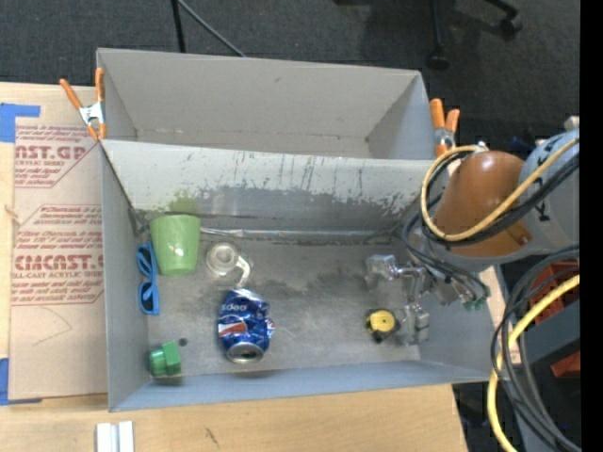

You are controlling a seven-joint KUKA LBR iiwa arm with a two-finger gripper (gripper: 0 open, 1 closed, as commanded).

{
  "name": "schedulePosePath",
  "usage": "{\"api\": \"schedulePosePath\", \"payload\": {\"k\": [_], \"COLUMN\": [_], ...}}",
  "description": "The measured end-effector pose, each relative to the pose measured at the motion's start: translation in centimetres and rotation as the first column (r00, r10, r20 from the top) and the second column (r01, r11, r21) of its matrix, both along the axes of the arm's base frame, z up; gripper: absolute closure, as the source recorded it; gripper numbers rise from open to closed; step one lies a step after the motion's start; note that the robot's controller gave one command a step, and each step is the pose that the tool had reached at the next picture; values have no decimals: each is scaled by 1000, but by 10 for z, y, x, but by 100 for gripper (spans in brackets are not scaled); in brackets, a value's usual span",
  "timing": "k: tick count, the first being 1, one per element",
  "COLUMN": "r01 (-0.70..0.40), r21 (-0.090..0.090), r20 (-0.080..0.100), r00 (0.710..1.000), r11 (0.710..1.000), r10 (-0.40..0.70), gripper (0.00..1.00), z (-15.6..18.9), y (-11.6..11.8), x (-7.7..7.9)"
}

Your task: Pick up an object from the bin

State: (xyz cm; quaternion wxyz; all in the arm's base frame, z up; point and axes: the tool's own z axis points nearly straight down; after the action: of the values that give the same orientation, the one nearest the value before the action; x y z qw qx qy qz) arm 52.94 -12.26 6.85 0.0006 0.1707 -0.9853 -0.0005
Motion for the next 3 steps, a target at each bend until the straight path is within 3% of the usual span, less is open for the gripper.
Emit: {"api": "schedulePosePath", "payload": {"k": [1,2,3], "r01": [-1,-1,-339], "r21": [-1,0,-4], "r20": [2,2,12], "r00": [1000,1000,941], "r11": [1000,1000,941], "r10": [1,1,339], "gripper": [100,0,0], "z": [1,1,3], "y": [0,0,31], "x": [1,1,-42]}}
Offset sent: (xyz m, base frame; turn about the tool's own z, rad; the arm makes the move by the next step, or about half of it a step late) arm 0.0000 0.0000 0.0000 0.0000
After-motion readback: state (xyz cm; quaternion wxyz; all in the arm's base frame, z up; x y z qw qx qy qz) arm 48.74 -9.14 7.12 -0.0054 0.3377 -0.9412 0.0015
